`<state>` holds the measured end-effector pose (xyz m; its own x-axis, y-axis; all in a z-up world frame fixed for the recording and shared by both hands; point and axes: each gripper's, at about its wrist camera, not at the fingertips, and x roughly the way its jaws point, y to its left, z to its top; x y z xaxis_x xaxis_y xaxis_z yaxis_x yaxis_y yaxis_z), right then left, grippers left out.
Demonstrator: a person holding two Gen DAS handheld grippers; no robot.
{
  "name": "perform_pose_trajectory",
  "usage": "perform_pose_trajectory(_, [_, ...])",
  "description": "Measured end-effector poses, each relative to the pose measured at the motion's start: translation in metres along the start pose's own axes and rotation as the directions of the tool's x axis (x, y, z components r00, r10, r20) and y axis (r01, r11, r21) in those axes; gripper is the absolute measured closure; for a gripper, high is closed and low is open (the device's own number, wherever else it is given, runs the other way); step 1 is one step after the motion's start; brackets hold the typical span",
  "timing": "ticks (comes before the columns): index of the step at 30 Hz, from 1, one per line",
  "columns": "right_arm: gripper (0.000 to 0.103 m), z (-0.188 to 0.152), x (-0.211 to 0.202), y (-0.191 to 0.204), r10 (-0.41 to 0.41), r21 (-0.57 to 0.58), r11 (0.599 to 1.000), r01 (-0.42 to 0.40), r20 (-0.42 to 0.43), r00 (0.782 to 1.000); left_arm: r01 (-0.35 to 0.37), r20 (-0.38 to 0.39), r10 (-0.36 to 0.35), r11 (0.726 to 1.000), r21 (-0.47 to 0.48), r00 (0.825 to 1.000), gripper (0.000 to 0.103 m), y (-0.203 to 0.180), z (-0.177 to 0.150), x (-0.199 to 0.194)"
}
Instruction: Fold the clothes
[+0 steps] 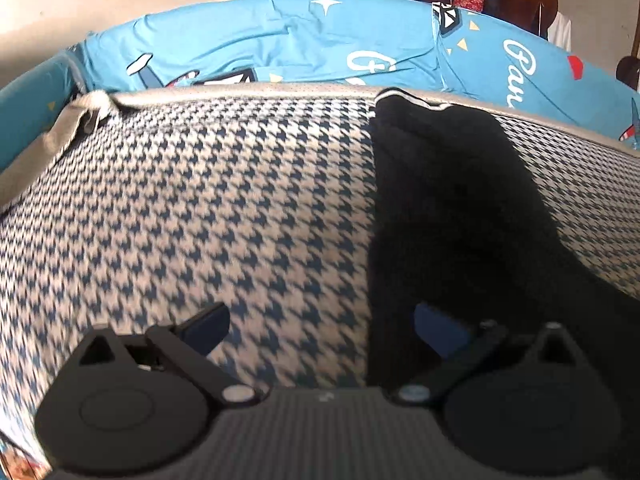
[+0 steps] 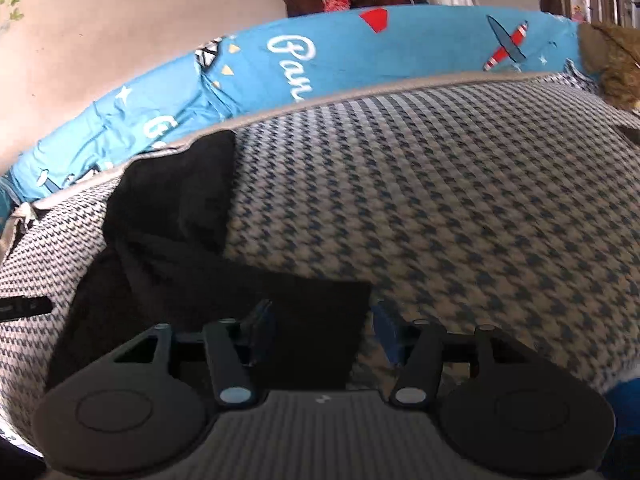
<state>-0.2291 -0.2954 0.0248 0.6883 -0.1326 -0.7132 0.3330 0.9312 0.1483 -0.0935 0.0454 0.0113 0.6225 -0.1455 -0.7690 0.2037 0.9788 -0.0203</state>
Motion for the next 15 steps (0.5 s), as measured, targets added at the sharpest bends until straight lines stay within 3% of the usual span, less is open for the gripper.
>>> perform_pose_trajectory(13, [0.047,-0.005,0.027,-0.009,-0.012,0.025,1.000,0.012,0.006,1.000,-0.005,-0.021,0.005,1.000,-0.019,1.000,0.000,-0.013,-0.030,-0.005])
perform_pose_trajectory(15, [0.053,-0.007,0.030,-0.005,-0.027,-0.006,1.000,0.027,0.018,0.999,-0.008,-0.025,0.007,1.000,-0.019,1.000,0.000,-0.013,-0.032,-0.004])
